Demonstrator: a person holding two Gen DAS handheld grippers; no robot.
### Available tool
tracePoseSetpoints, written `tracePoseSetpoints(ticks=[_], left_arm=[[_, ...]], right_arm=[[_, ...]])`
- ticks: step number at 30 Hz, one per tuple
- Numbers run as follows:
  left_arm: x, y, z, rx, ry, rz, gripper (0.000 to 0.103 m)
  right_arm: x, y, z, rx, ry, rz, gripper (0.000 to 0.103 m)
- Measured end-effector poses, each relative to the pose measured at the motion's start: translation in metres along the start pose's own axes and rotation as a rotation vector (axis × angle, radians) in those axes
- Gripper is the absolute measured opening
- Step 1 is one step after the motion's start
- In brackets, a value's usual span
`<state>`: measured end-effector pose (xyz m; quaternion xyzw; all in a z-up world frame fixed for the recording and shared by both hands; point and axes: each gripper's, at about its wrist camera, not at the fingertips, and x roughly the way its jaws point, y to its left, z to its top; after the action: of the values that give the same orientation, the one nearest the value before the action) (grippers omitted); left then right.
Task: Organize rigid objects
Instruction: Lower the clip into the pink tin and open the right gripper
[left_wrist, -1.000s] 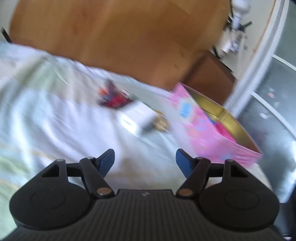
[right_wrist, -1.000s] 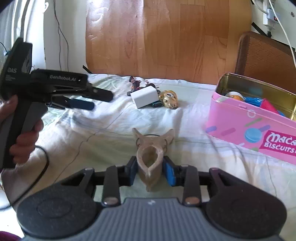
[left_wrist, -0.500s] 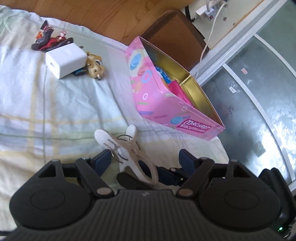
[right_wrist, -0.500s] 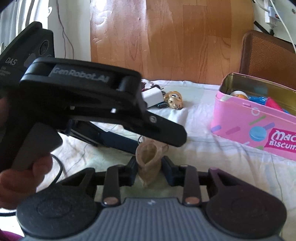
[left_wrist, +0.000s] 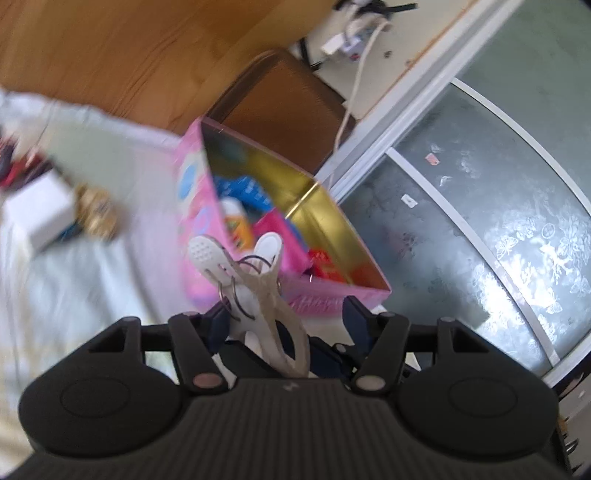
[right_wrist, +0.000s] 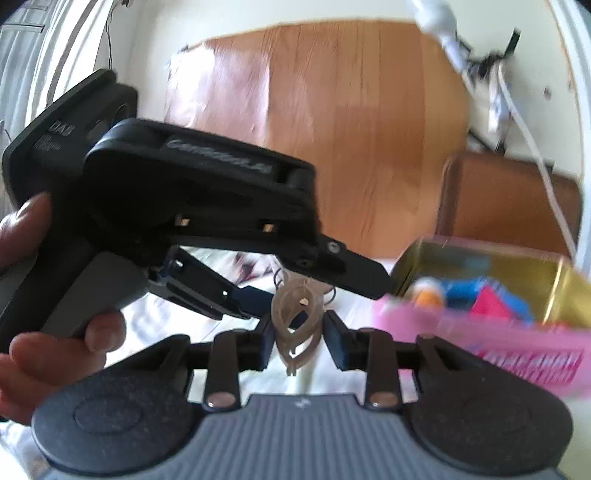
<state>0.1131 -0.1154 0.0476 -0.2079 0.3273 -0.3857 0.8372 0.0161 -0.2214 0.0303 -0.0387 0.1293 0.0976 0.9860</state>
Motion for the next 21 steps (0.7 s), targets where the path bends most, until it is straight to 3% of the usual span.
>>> tracePoseSetpoints(ticks=[8, 12, 14, 15, 17, 21], left_arm=[[0.072, -0.025, 0.041, 0.108, 0.046, 0.024, 0.067], [0.105, -0.027, 0.048, 0.158, 0.041, 0.146, 0.078], [0.115, -0.023, 0.049, 0.161, 0.038, 0.192, 0.078], [0.117, -0.022, 0.05, 0.161, 0.036, 0.21, 0.079], [0.119, -0.02, 0.047, 0.168, 0.026, 0.221, 0.079], [0.115, -0.026, 0.042, 0.2, -0.008, 0.26, 0.079]], right_arm=[[0.033, -0.052, 0.014, 0.023, -0.034, -0.174, 0.029], [0.07, -0.088, 0.015, 0.051, 0.019, -0.273, 0.03], [0.082, -0.102, 0.011, 0.065, 0.014, -0.386, 0.05], [0.086, -0.111, 0.008, 0.099, 0.013, -0.42, 0.052], [0.087, -0.128, 0.002, 0.196, 0.024, -0.407, 0.053], [0.084, -0.141, 0.0, 0.248, 0.002, -0.418, 0.053]])
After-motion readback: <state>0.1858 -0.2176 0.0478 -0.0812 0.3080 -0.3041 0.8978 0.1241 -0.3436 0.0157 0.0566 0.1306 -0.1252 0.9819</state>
